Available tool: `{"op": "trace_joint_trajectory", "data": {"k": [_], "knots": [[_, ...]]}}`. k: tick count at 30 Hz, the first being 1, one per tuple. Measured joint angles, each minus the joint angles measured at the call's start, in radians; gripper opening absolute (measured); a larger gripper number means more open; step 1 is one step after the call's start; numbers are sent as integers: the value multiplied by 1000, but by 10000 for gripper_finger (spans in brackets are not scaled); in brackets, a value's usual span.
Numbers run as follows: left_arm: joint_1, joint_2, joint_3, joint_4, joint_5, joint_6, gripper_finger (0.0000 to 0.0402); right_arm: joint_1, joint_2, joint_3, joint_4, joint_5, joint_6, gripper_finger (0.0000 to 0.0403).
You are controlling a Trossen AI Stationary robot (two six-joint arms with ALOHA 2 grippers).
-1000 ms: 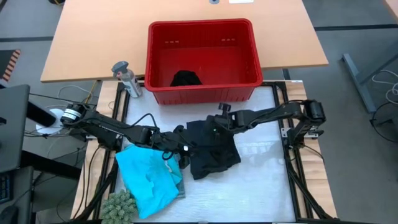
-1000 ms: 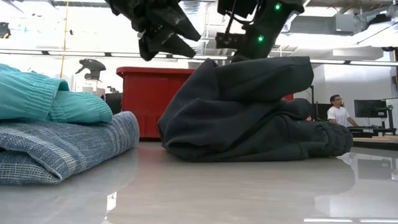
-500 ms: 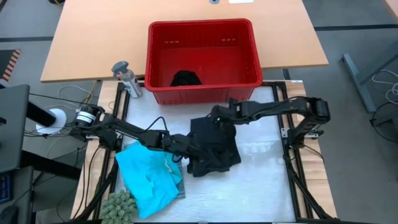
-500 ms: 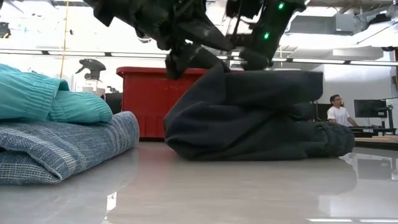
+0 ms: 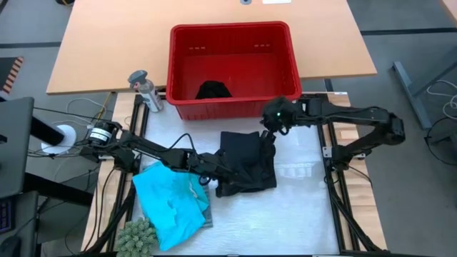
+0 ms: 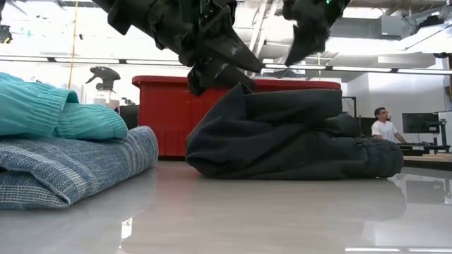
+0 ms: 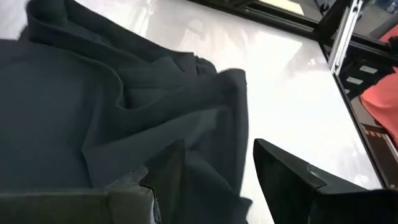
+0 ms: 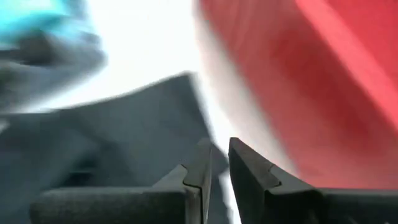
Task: Fold Laundry from Bin
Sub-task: Fold the black shorts from the red organizer bin
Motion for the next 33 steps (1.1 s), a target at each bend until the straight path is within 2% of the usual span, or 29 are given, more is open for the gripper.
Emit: {"op": "trace_joint_trajectory", "data": {"k": [4, 6, 10, 14, 24, 28, 33], "knots": [[-3, -27, 0, -25, -3, -1, 178, 48, -12, 1, 94, -267, -39, 83], [-4, -76, 0, -55, -21, 2, 178, 95, 10, -4, 83, -309, -83, 84], [-5, -126, 1, -182, -65, 21, 178, 200, 82, -39, 74, -310, -215, 84], [-14, -127, 0, -220, -66, 32, 178, 225, 163, -37, 99, -310, -254, 100], [-21, -118, 0, -222, -60, 10, 178, 233, 310, -37, 88, -312, -318, 209], [-20, -118, 0, -225, -68, 10, 178, 236, 342, -37, 94, -307, -352, 212], [-21, -118, 0, -226, -68, 11, 178, 231, 383, -36, 93, -307, -362, 189]]}}
